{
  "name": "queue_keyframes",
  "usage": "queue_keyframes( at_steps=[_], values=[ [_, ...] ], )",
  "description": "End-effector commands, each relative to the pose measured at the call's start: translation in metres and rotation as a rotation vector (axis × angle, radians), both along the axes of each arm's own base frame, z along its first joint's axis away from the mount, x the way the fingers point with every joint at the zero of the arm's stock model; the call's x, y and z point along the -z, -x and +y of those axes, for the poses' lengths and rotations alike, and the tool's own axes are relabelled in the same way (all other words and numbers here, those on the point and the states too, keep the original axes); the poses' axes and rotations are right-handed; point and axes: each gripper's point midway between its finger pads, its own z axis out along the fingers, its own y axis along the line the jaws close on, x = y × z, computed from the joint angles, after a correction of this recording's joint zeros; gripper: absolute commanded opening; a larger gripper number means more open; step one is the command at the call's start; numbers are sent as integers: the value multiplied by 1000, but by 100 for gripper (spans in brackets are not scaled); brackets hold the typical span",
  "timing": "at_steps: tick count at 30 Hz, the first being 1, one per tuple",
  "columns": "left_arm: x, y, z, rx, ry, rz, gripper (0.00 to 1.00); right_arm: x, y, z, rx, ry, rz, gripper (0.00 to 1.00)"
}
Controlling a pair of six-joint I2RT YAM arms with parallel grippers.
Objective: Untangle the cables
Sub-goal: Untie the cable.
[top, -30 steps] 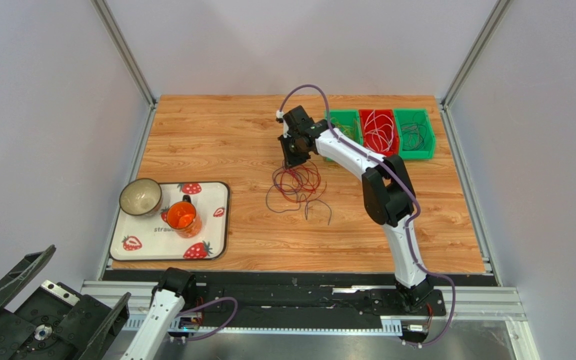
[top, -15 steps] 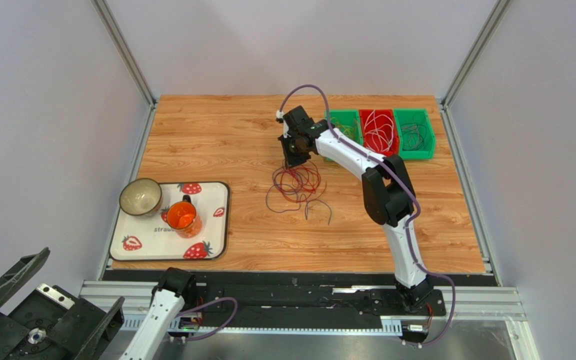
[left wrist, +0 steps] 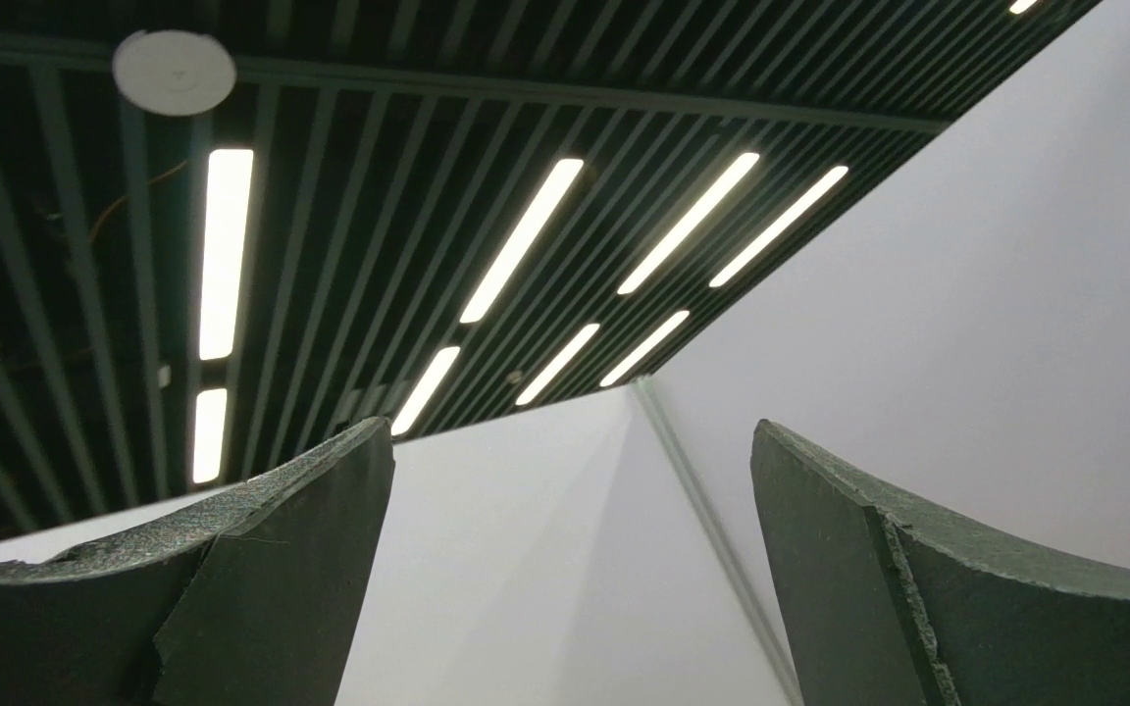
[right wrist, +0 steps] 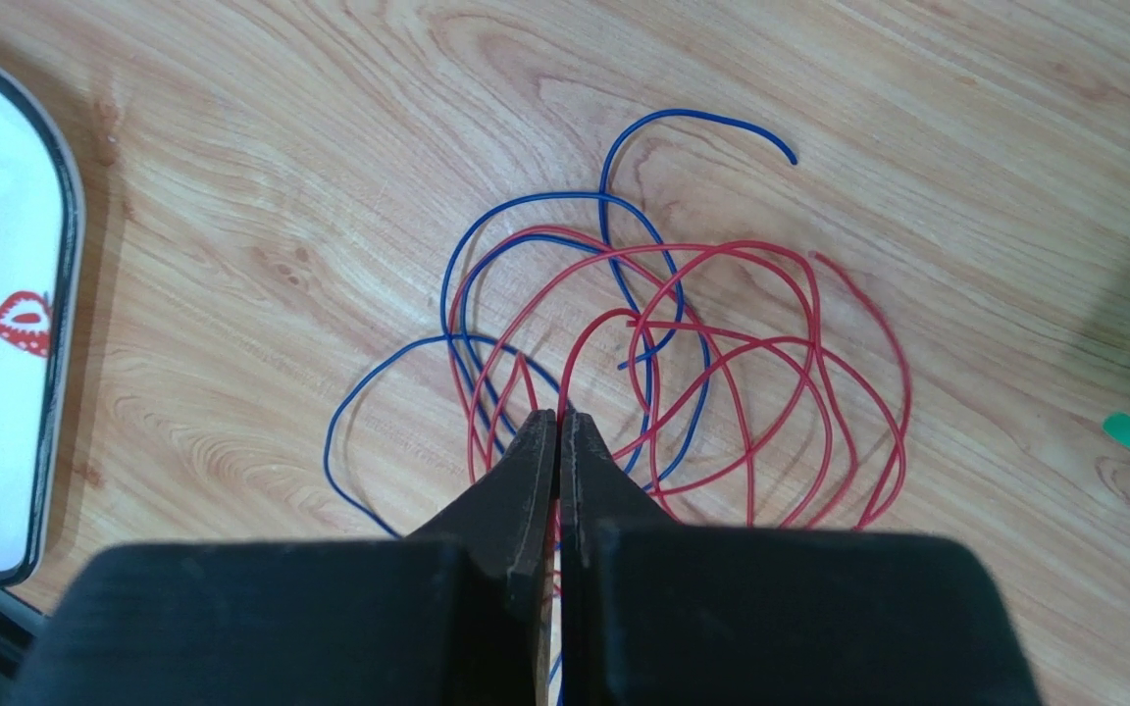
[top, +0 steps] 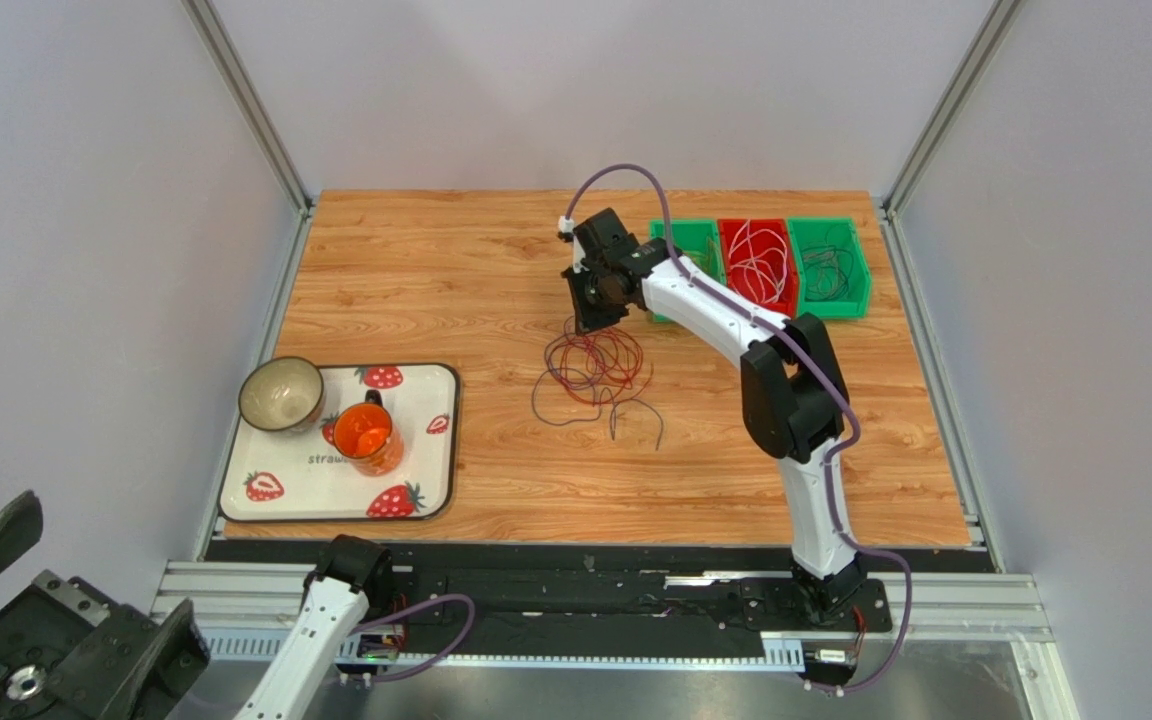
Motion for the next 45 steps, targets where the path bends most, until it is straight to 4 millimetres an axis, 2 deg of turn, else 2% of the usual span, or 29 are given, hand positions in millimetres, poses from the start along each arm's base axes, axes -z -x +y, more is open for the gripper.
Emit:
queue_keyframes(
  at_steps=[1,4,7,11,14,15,17,18,20,22,23,24,27,28,30,31,33,34,35,36,37,38,39,40,44,45],
  values=[
    [-12,8,-19,151,-67,7,99,-39,1,-1,0,-45,-86,0],
    [-11,7,-20,157,-54,6,99,-40,3,-6,-3,-26,-101,0],
    [-10,-4,-25,167,-64,26,99,-37,2,-12,6,-8,-105,0],
    [-9,-3,-24,153,-64,15,99,-41,-1,-17,23,-10,-112,0],
    [-10,-1,-13,123,-7,6,99,-53,-2,-18,28,-29,-128,0],
    [-13,0,0,98,70,12,99,-58,-2,-19,30,-31,-133,0],
    [-12,-17,12,40,138,92,99,-67,-4,-20,31,-36,-146,0],
    [-14,-28,26,8,219,148,99,-81,-5,-21,35,-44,-167,0],
    [-8,-56,40,-23,316,293,99,-96,-5,-22,34,-49,-188,0],
    [1,-83,43,-24,370,412,99,-124,-6,-26,43,-58,-236,0],
    [10,-98,46,-48,391,476,98,-133,-7,-28,46,-59,-255,0],
    [15,-112,42,-56,380,523,97,-154,-7,-31,55,-74,-296,0],
    [41,-154,36,-83,385,717,98,-186,-5,-35,65,-107,-357,0],
    [56,-169,28,-69,370,792,99,-206,-2,-37,70,-134,-390,0],
    [74,-191,8,-28,304,885,99,-223,2,-40,75,-151,-414,0],
    [92,-207,-3,-4,281,972,99,-241,6,-43,76,-171,-443,0],
    [117,-232,-19,20,232,1104,99,-254,11,-46,80,-187,-459,0],
    [140,-244,-27,20,207,1201,99,-262,13,-48,83,-198,-474,0],
    [154,-254,-37,33,161,1265,99,-278,17,-50,85,-222,-504,0],
    [167,-261,-41,32,145,1316,99,-286,19,-51,85,-233,-515,0],
    [189,-269,-45,30,134,1402,99,-294,21,-53,88,-244,-530,0],
    [204,-277,-49,28,118,1459,99,-312,25,-56,92,-270,-562,0],
    [215,-281,-50,20,114,1501,99,-320,27,-57,94,-283,-577,0],
    [236,-287,-52,9,108,1565,99,-329,30,-58,93,-295,-593,0],
    [281,-297,-58,2,97,1691,99,-366,41,-66,104,-354,-661,0],
    [289,-299,-58,-6,103,1714,99,-381,43,-74,131,-365,-701,0]
  ],
)
